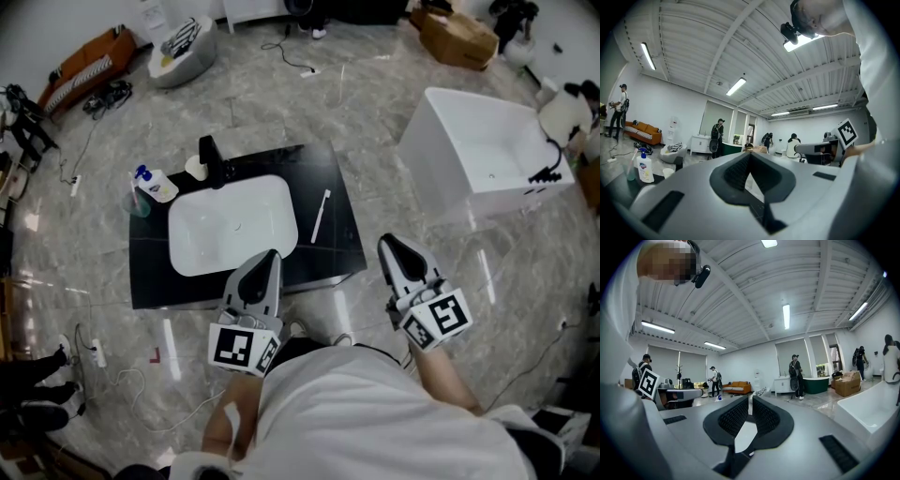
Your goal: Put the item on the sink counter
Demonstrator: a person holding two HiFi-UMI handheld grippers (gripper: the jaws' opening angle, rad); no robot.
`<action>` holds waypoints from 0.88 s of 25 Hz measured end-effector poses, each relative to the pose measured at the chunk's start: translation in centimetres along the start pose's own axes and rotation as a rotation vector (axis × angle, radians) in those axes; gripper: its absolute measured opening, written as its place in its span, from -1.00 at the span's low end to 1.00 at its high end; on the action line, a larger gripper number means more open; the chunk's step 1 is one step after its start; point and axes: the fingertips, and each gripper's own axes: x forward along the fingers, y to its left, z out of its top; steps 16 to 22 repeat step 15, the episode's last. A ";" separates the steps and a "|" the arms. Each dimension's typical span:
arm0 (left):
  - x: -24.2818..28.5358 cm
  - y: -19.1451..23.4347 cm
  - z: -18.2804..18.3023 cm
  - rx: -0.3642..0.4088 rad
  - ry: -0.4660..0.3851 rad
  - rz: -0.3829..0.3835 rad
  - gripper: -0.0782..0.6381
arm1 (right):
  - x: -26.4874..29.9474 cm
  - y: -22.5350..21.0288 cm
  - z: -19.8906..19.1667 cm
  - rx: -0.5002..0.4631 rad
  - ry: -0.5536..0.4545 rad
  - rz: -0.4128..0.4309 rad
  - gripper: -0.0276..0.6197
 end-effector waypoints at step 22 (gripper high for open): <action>1.8 -0.2 0.0 0.006 0.001 -0.050 -0.78 | -0.1 -0.6 0.6 -0.009 0.000 -0.045 -0.76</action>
